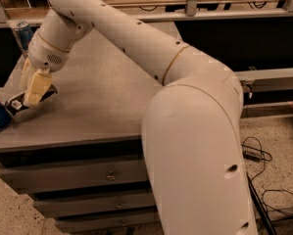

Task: Move rxbar chocolate near pepsi can

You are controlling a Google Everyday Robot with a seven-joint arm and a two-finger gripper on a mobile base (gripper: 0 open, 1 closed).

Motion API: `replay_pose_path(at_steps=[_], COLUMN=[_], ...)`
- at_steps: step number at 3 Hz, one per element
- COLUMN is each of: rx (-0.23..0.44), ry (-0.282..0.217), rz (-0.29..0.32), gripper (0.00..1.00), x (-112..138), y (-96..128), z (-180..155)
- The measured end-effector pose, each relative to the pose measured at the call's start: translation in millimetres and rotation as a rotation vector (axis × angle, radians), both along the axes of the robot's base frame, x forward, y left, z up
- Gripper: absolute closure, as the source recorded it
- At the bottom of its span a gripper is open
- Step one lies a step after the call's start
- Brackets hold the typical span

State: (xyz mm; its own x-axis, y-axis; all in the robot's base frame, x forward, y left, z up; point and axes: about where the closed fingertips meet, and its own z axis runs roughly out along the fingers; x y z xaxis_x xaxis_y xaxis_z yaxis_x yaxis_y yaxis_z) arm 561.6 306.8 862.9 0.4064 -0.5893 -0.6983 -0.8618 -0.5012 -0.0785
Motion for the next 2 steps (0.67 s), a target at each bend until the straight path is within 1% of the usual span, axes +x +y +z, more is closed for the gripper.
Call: replay_pose_path(at_steps=[1,2], rx=[0.024,0.026], ry=[0.014,0.017], rz=[-0.037,-0.041], gripper=[0.82,0.59], x=[-0.9,-1.1], y=[-5.3,-4.2], z=[-18.0,-21.6])
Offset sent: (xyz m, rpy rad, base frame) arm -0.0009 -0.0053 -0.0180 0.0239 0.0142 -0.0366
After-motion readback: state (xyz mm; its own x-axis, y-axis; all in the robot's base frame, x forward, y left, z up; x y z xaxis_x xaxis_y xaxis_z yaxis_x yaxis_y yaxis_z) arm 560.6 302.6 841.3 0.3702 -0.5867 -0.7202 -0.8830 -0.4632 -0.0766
